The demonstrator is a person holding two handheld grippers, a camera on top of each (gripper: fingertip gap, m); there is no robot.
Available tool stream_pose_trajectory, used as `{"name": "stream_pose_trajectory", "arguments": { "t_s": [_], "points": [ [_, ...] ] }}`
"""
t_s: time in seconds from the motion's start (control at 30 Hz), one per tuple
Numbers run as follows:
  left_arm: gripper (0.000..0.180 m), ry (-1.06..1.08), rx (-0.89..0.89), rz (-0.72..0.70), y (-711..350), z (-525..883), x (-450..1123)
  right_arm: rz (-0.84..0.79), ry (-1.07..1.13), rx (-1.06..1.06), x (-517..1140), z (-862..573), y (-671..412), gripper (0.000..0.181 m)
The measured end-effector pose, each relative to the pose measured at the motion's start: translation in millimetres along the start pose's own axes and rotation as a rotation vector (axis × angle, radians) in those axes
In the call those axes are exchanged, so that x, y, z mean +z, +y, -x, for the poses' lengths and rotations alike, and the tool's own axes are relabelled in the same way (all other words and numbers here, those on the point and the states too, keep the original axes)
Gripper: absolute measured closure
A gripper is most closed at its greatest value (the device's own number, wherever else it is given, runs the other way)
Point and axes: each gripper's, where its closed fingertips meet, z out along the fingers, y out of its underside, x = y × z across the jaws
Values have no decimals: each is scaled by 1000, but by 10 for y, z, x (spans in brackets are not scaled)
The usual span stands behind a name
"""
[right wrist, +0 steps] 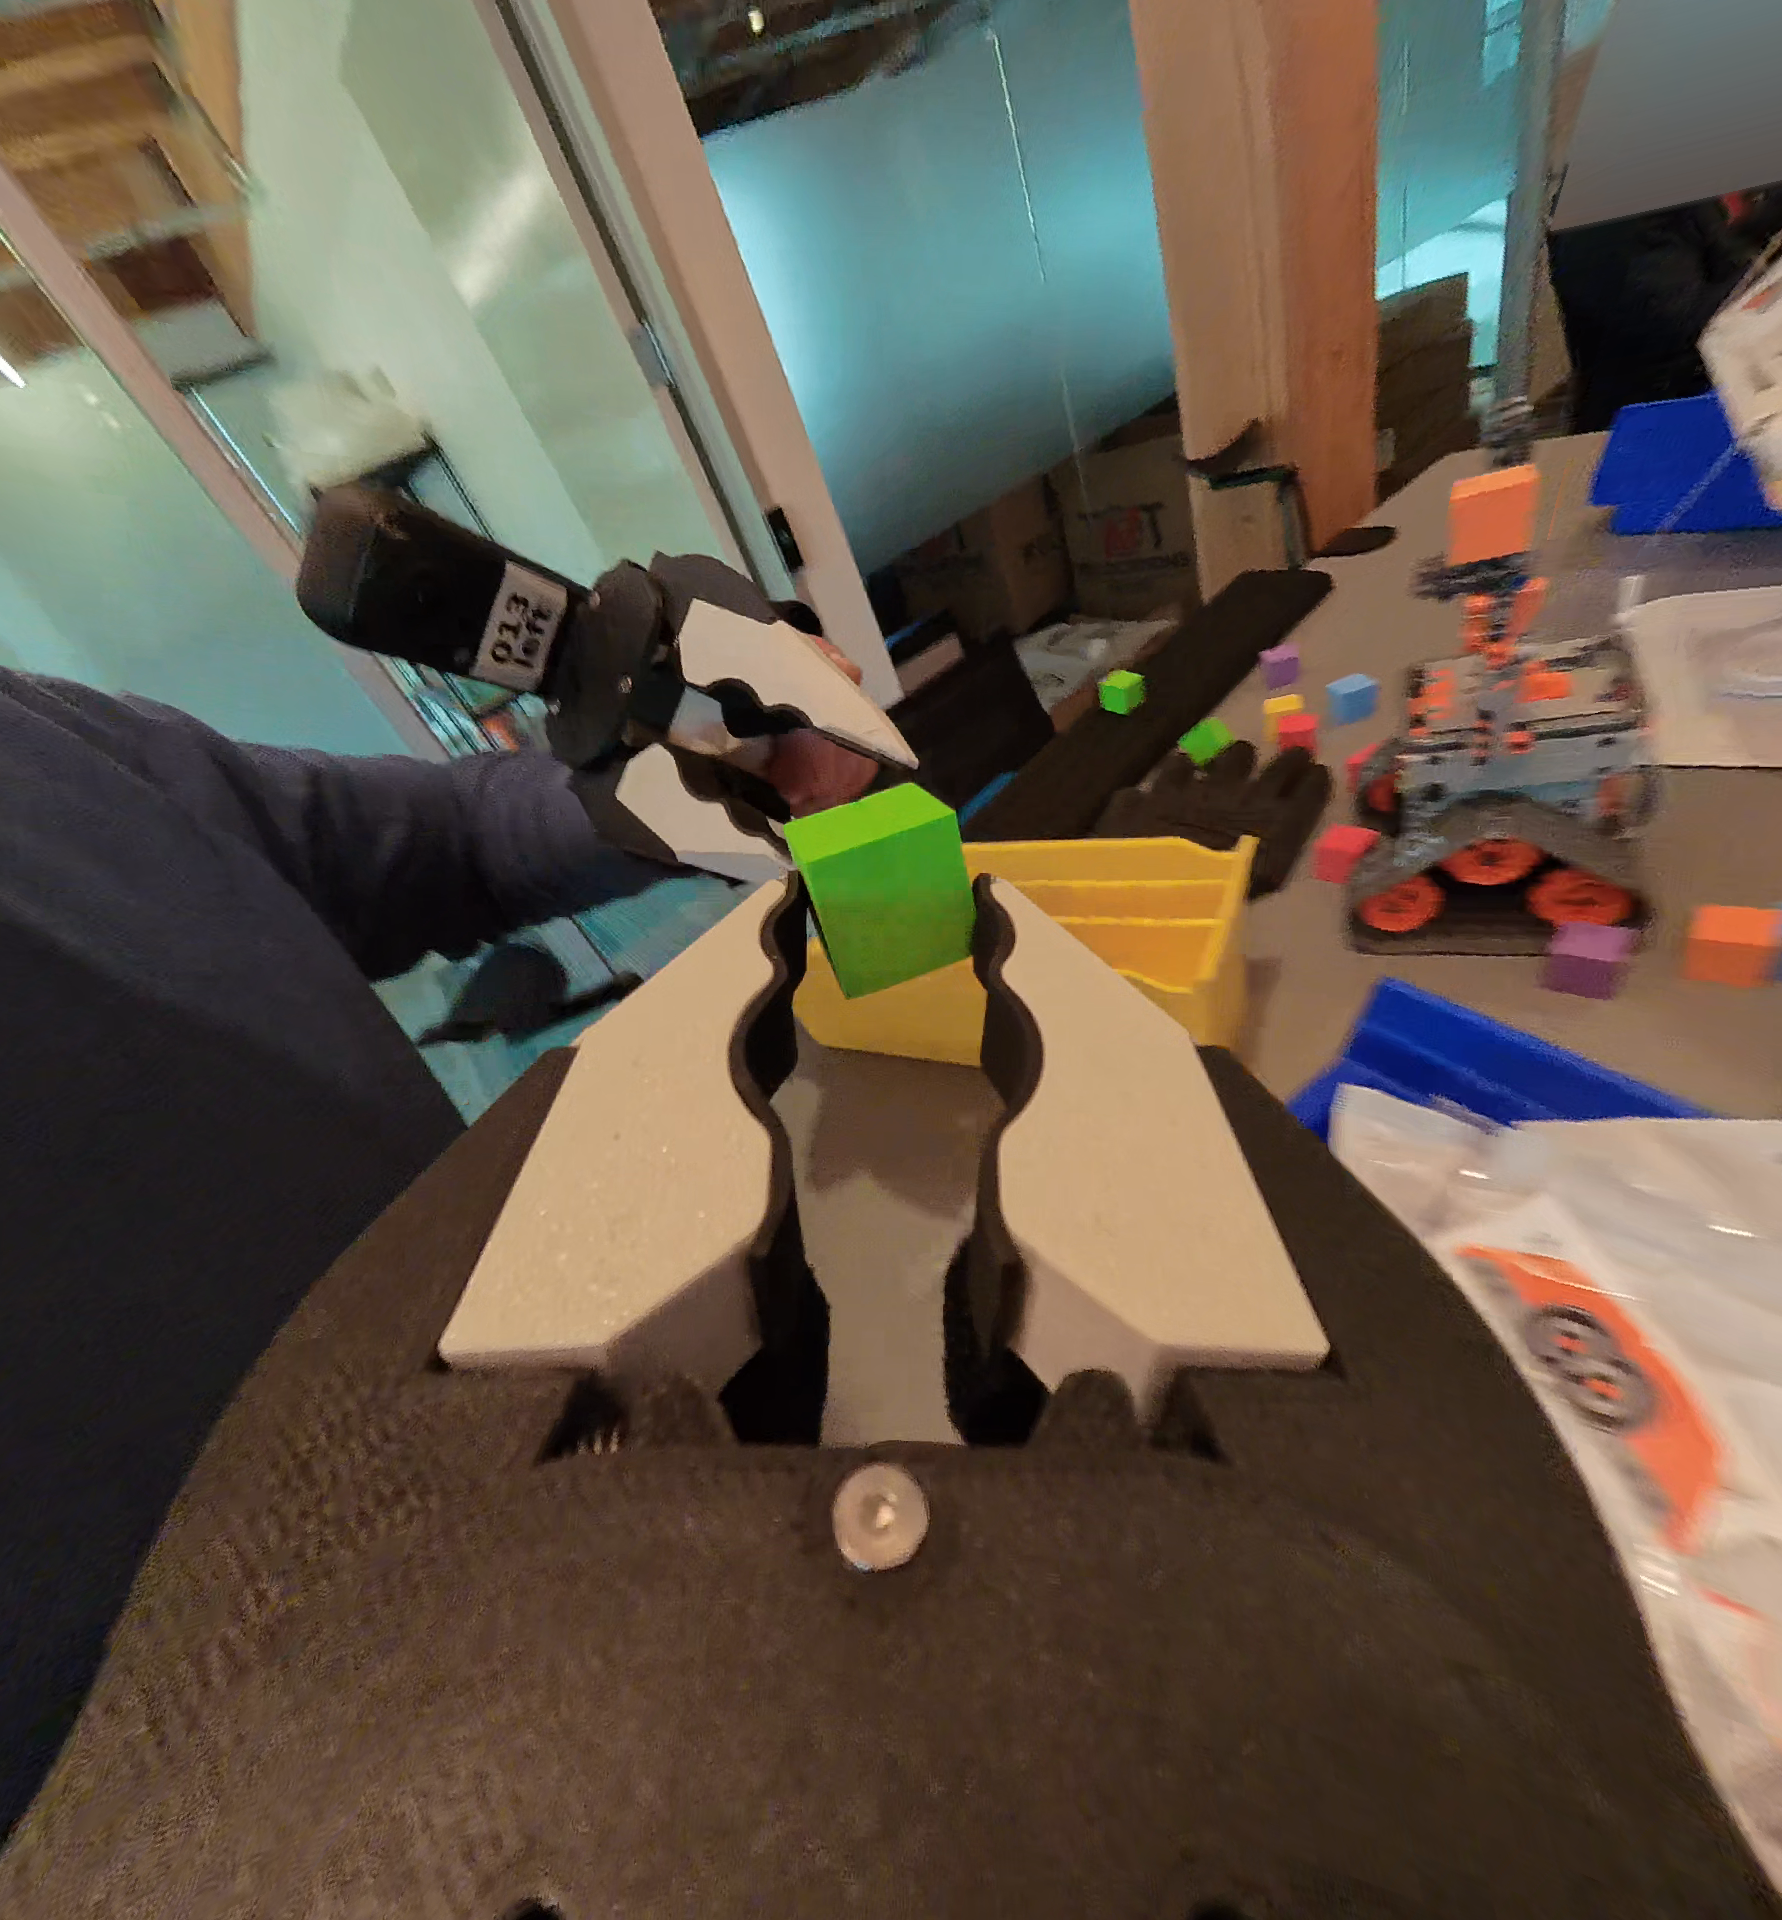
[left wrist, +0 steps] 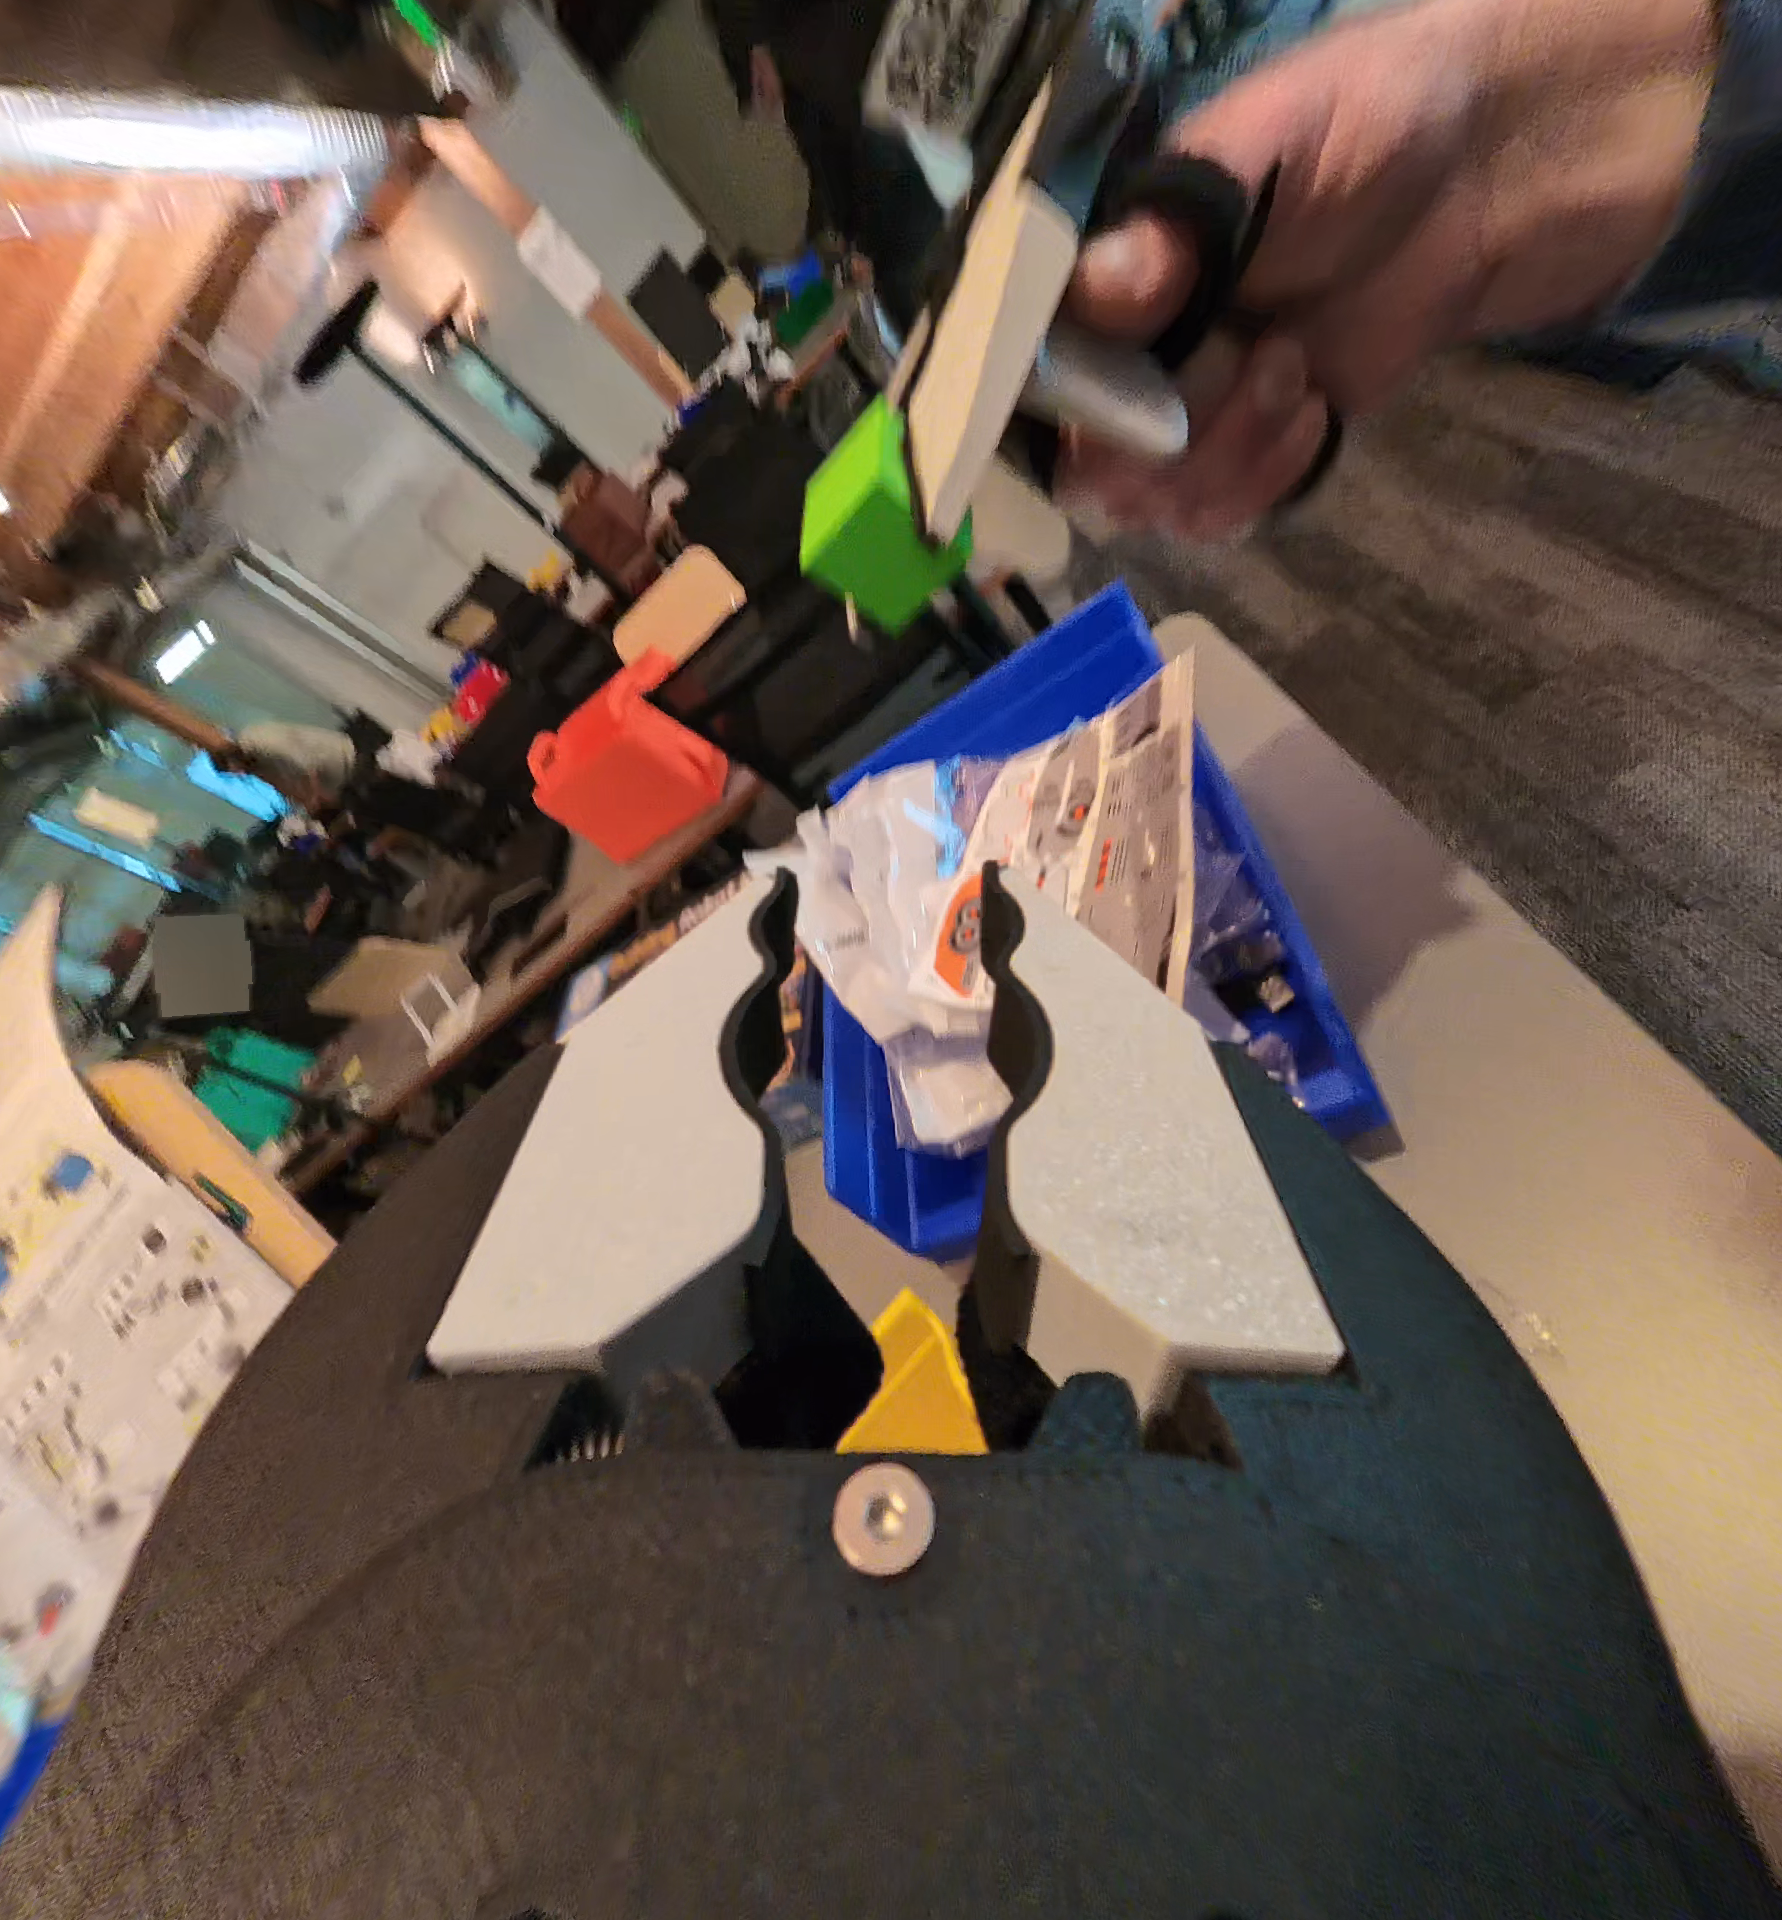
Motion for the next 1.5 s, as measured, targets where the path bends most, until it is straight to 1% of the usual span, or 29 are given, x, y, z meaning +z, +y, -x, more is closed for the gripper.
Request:
{"name": "stream_pose_trajectory", "arguments": {
  "t_s": [0.07, 0.17, 0.23, 0.33, 0.43, 0.53, 0.57, 0.6, 0.67, 0.77, 0.93, 1.0, 1.07, 1.17, 1.2, 1.23, 1.3, 1.33, 1.4, 1.5],
  "points": [
    [147, 1, -69, 106, 259, 74, 139, 70, 75, -79, -215, -341, -69, 151],
    [146, -18, -136, 221, 598, 178, 398, 167, 225, -193, -629, -1029, -169, 151],
    [137, -9, -203, 322, 849, 220, 611, 210, 250, -205, -893, -1441, -185, 150],
    [136, 8, -325, 388, 1066, 280, 957, 240, 267, -197, -1202, -2027, -140, 150],
    [135, 50, -365, 554, 1483, 291, 1218, 248, 229, -151, -1328, -2453, -44, 150],
    [146, 122, -461, 630, 1763, 225, 1371, 309, 219, -151, -1337, -2833, 128, 150],
    [154, 162, -505, 657, 1831, 166, 1391, 315, 200, -148, -1316, -2907, 170, 150],
    [152, 143, -536, 663, 1876, 189, 1417, 323, 177, -143, -1290, -2962, 218, 150],
    [155, 144, -559, 686, 1915, 189, 1419, 338, 159, -144, -1249, -3071, 292, 150],
    [171, 169, -569, 721, 1932, 134, 1382, 364, 119, -161, -1166, -3167, 337, 150],
    [174, 201, -577, 718, 1886, -38, 1317, 425, 73, -234, -943, -3290, 260, 150],
    [170, 216, -603, 709, 1850, -55, 1270, 479, 77, -298, -853, -3351, 218, 150],
    [165, 184, -640, 649, 1775, 61, 1253, 508, 94, -350, -803, -3429, 137, 150],
    [161, 114, -686, 532, 1632, 362, 1330, 514, 189, -352, -842, -3710, 77, 150],
    [162, 79, -687, 500, 1607, 483, 1397, 495, 244, -319, -886, -3844, 60, 150],
    [164, 44, -693, 500, 1636, 585, 1475, 469, 303, -272, -947, -3990, 51, 150],
    [165, -22, -677, 533, 1746, 762, 1659, 417, 445, -221, -1093, -4355, 50, 150],
    [165, -30, -665, 525, 1766, 817, 1777, 396, 497, -200, -1142, -4524, 79, 150],
    [165, -50, -628, 584, 1924, 908, 1957, 370, 521, -134, -1122, -4734, 192, 150],
    [166, 12, -654, 651, 2122, 860, 2167, 419, 531, -125, -993, -4882, 418, 151]
  ]
}}
